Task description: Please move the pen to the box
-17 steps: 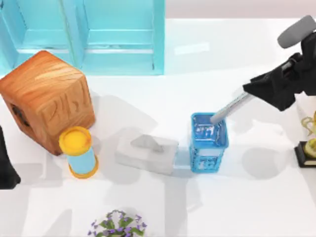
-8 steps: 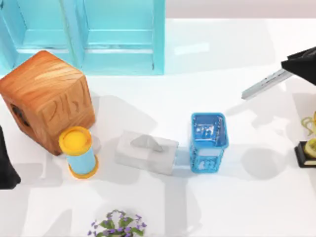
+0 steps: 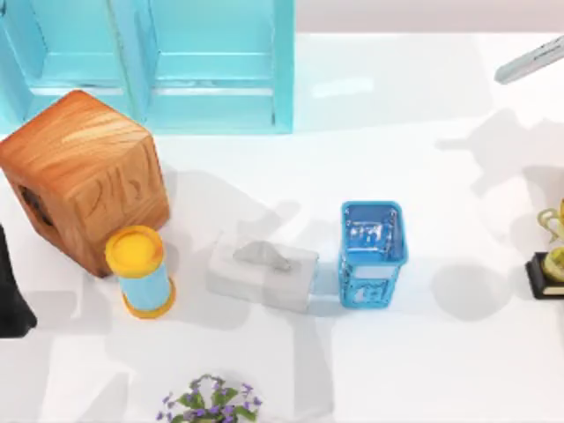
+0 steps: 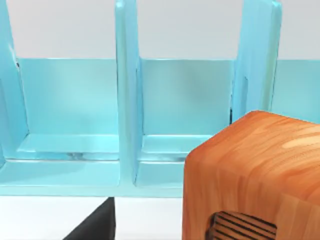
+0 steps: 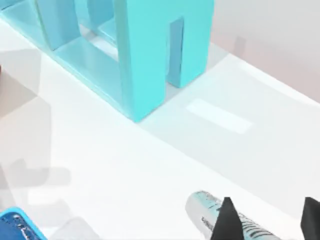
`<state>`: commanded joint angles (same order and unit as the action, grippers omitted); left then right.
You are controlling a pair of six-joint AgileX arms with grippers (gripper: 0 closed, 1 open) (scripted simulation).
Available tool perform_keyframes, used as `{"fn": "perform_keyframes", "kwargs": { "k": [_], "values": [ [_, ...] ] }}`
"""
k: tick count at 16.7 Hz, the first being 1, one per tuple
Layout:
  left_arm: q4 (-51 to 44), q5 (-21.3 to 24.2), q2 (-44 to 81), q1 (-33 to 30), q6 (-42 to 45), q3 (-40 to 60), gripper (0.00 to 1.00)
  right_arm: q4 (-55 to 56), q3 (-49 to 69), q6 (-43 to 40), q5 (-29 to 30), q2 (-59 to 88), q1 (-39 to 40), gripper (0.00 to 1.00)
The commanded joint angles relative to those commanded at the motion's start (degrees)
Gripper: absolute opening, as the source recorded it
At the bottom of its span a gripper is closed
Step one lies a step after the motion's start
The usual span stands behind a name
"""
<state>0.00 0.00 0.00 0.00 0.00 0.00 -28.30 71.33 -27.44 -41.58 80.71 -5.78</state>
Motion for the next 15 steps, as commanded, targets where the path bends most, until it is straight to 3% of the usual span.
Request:
{"fn": "perform_keyframes", "kwargs": {
  "k": [4, 11, 15],
  "values": [
    [0.00, 0.00, 0.00, 0.00, 0.00, 0.00, 1.00, -9.96, 8.80, -4.35, 5.53, 0.20, -6.78, 0.00],
    [0.00, 0.00, 0.00, 0.00, 0.00, 0.00, 1.00, -36.27, 13.34, -10.08, 22.88, 1.03, -17.60, 0.00],
    [0.00, 0.00, 0.00, 0.00, 0.00, 0.00, 1.00, -41.19, 13.45, -11.28, 27.64, 1.39, -20.22, 0.00]
  ]
}}
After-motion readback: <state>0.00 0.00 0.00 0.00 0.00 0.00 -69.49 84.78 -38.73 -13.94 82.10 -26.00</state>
